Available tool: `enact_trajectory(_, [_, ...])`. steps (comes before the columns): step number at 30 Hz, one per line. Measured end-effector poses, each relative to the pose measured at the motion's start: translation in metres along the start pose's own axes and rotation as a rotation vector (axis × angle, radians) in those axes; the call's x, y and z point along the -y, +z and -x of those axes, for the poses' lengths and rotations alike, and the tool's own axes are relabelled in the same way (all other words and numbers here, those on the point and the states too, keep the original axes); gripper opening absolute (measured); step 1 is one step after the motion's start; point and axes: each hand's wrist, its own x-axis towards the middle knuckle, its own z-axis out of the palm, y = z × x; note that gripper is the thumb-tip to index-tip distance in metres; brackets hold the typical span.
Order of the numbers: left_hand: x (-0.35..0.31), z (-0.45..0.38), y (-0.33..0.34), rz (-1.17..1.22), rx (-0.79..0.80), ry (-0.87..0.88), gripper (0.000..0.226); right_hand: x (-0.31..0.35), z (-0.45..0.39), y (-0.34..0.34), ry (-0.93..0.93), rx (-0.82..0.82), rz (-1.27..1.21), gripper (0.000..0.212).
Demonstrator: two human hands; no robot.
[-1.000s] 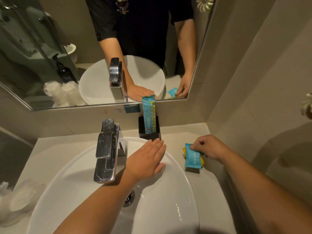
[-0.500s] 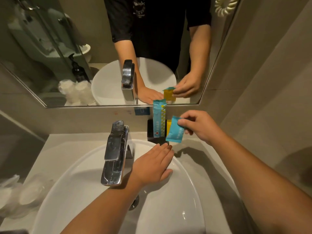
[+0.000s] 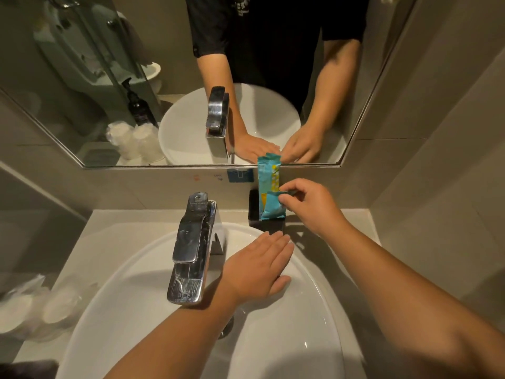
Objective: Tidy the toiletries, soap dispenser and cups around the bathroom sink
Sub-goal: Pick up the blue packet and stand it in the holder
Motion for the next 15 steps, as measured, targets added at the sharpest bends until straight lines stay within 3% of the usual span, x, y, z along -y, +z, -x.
enact_trajectory(15, [0.000,0.000,0.005,-0.005,-0.022,0.008,0.060,0.003,0.010,0.012,-0.066,-0.030,0.183,0.015])
